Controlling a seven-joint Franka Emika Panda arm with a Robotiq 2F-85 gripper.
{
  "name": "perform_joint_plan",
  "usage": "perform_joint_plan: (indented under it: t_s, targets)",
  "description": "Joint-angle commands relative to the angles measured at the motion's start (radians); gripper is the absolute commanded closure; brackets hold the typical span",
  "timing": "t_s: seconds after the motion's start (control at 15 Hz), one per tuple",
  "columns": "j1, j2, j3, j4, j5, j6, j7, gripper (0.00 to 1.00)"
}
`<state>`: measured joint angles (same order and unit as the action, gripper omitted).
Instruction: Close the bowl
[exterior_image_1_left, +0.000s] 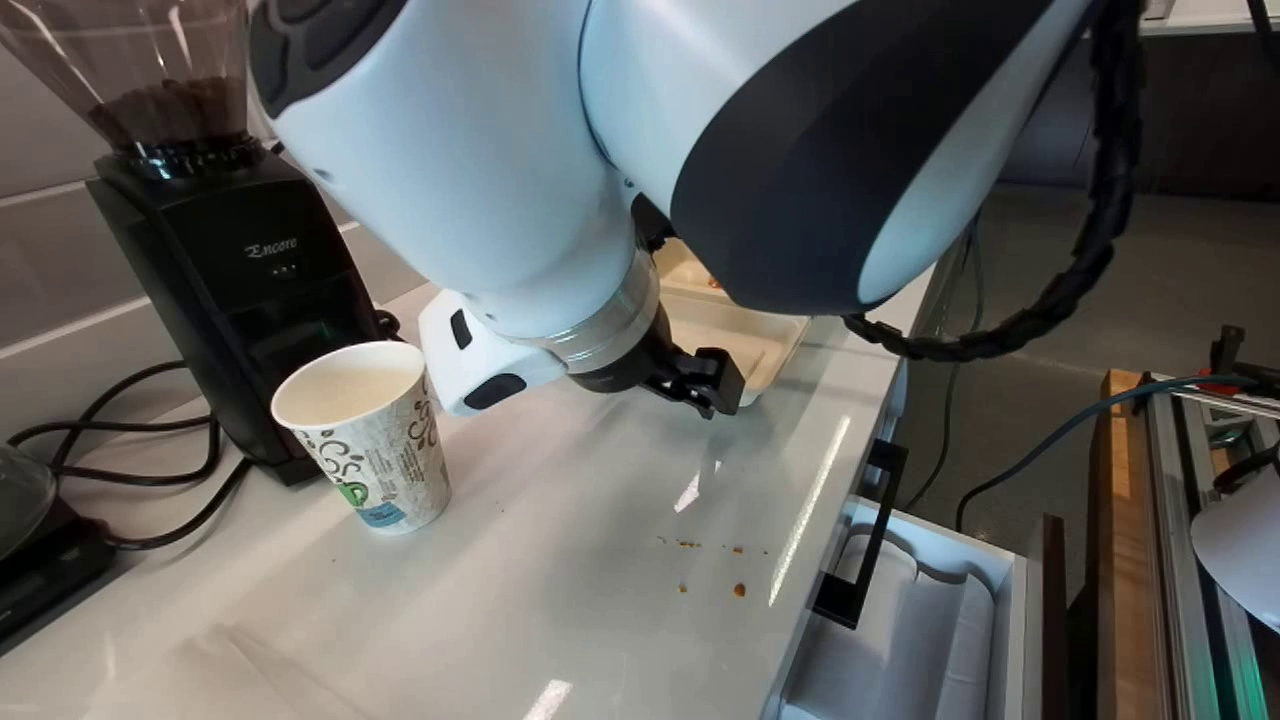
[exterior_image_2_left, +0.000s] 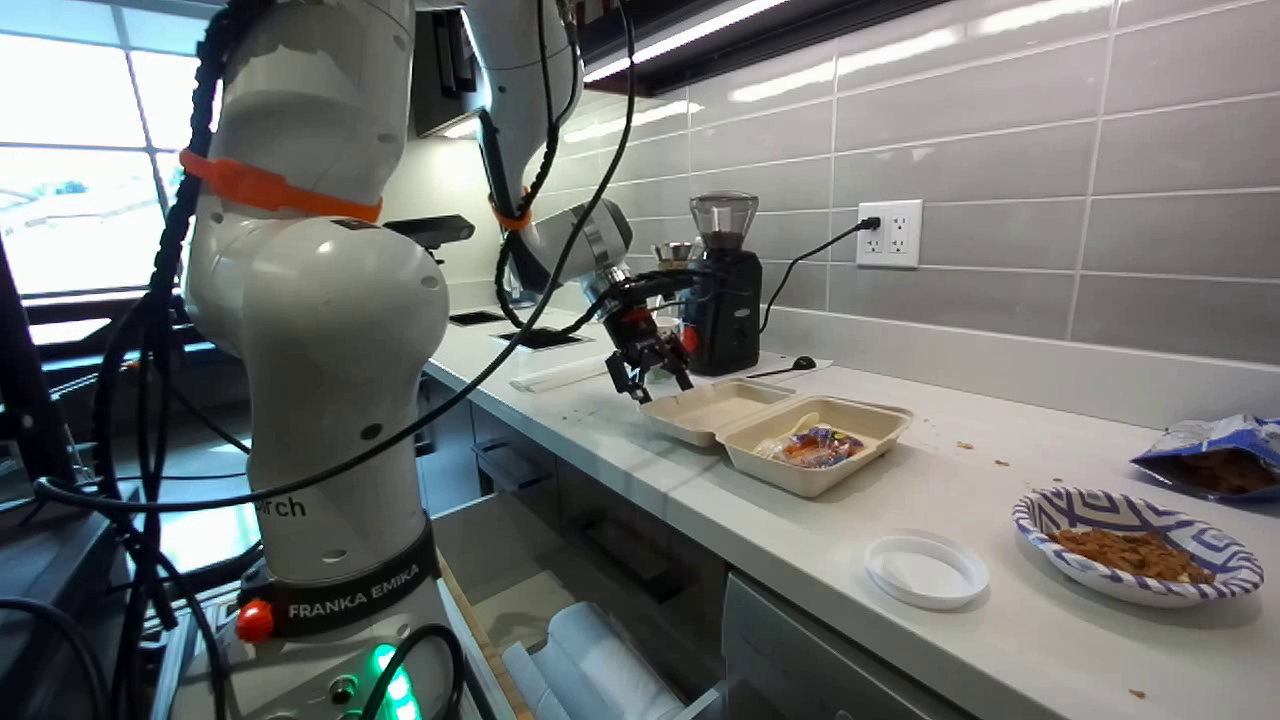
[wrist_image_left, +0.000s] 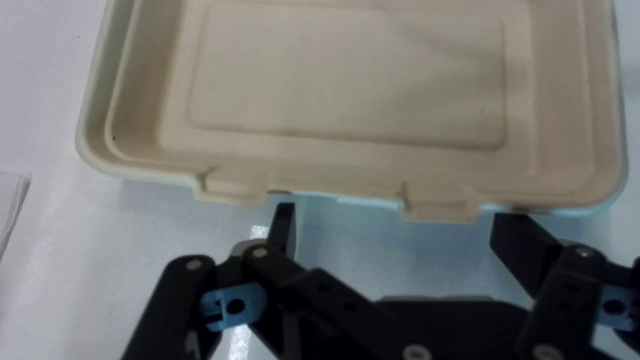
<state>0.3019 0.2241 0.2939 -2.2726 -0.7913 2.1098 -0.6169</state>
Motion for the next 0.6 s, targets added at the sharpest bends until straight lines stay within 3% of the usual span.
perform_joint_plan:
  t_s: [0.0, 0.53]
  targets:
    - [0.005, 0.024, -0.003, 0.024, -0.058, -0.049, 0.020, 0.00]
    - [-0.002, 0.016, -0.008, 0.063, -0.133, -0.139, 0.010, 0.00]
